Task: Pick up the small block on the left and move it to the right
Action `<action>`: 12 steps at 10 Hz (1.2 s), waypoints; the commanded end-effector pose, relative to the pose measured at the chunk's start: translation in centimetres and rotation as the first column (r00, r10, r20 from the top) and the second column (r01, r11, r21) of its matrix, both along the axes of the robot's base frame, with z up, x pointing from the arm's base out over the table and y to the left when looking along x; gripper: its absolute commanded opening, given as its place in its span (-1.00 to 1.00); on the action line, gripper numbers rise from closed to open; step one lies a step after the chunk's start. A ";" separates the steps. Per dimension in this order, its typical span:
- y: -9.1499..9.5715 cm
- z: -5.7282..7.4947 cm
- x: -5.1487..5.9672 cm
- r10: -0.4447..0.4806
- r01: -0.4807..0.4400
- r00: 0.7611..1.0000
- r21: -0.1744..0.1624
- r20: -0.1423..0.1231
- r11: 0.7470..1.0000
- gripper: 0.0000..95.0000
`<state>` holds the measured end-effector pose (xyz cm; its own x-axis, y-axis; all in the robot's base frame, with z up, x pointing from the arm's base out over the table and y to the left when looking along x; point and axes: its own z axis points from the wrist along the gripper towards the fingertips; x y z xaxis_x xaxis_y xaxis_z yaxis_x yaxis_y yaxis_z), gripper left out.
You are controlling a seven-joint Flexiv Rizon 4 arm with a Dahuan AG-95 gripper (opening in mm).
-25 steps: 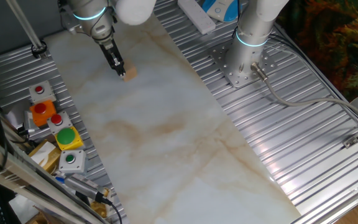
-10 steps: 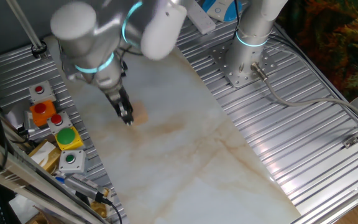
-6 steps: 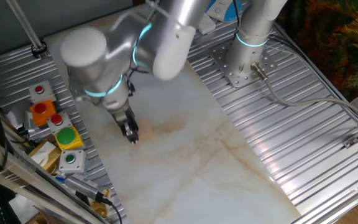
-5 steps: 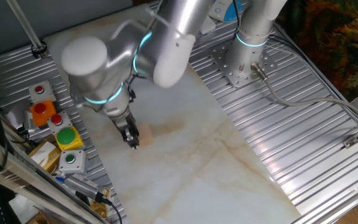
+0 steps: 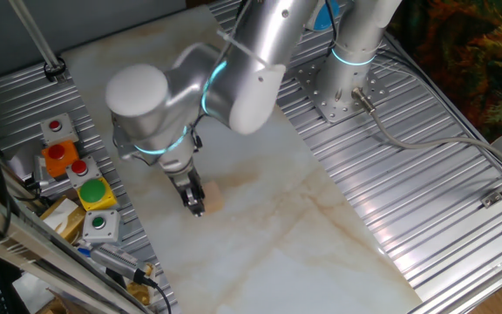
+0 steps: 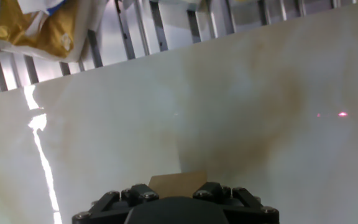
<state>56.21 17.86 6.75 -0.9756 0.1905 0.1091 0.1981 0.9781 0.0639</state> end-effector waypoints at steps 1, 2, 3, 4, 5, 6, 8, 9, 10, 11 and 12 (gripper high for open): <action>0.5 -0.7 -0.3 -0.003 0.003 1.000 0.003 0.000 1.000 -1.00; 0.5 -0.8 -0.3 -0.006 0.006 1.000 0.004 -0.001 1.000 -1.00; 0.5 -0.8 -0.3 0.000 0.000 1.000 0.000 0.000 1.000 -1.00; 0.5 -0.8 -0.3 0.002 -0.002 1.000 0.002 -0.001 1.000 -1.00; 0.5 -0.8 -0.3 0.001 -0.001 1.000 0.003 0.000 1.000 -1.00; 0.5 -0.8 -0.3 0.002 -0.002 1.000 0.005 0.000 1.000 -1.00; 0.5 -0.9 -0.3 0.001 -0.001 1.000 0.009 0.000 1.000 -1.00; 0.5 -0.9 -0.3 -0.001 0.001 1.000 0.020 0.001 1.000 -1.00; 0.5 -0.9 -0.3 0.001 -0.001 1.000 0.026 0.004 1.000 -0.60; 0.5 -0.9 -0.3 0.004 -0.004 1.000 0.036 0.006 0.999 -0.20; 0.5 -0.9 -0.3 0.013 -0.013 1.000 0.033 0.010 0.999 0.20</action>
